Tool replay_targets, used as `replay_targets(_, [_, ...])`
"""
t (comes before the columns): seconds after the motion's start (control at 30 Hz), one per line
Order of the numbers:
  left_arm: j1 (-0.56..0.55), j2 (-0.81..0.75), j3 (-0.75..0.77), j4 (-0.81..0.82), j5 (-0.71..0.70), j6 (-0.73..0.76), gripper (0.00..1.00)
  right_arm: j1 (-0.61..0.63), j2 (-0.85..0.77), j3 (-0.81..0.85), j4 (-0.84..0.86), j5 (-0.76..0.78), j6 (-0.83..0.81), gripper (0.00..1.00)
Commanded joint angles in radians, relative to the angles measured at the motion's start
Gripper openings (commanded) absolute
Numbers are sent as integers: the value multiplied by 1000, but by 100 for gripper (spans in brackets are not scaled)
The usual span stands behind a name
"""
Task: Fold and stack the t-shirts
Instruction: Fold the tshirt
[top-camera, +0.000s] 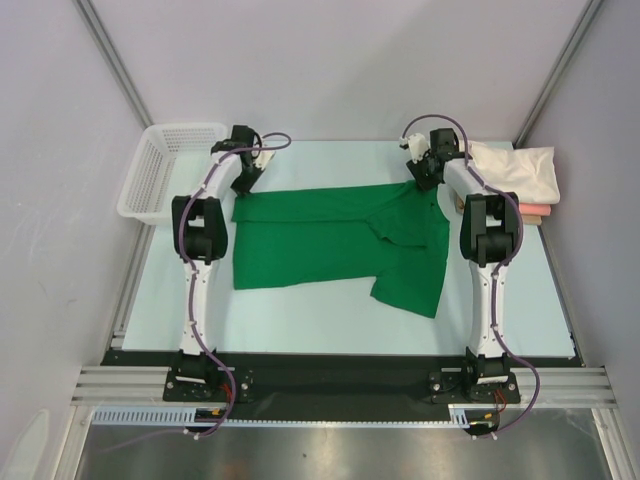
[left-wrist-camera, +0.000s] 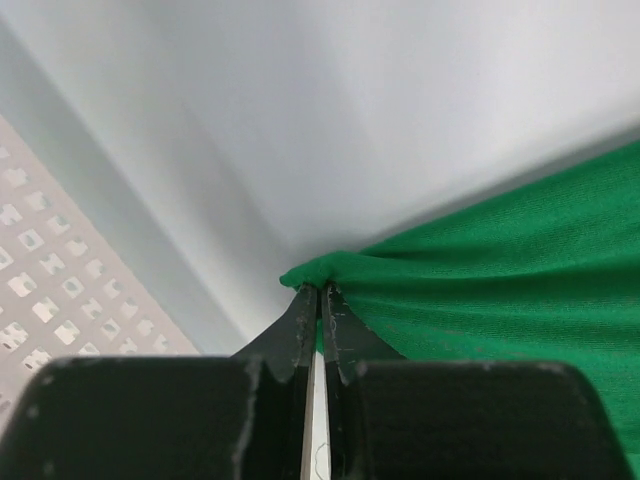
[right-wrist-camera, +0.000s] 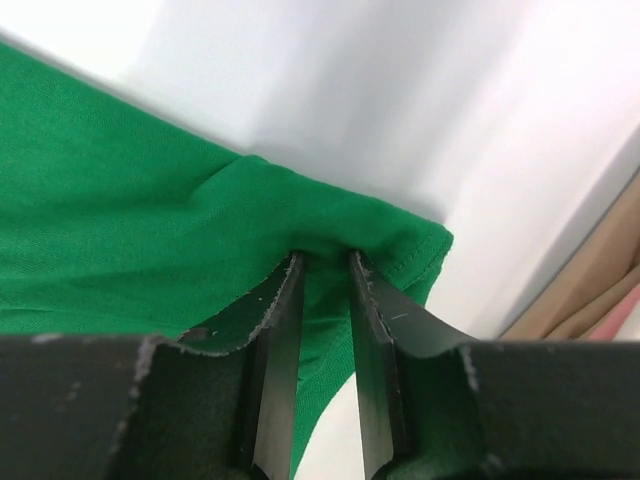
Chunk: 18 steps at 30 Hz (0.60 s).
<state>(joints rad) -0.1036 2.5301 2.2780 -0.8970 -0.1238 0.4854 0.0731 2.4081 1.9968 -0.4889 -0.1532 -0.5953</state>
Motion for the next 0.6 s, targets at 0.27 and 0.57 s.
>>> replay_targets(0.27, [4,-31,5,58,-8,10,18,-2,27,33,56,64,-26,29])
replay_targets(0.57, [-51,-424,-290,121,7,-4,58,-22,-200,-18,29,-32,-3,45])
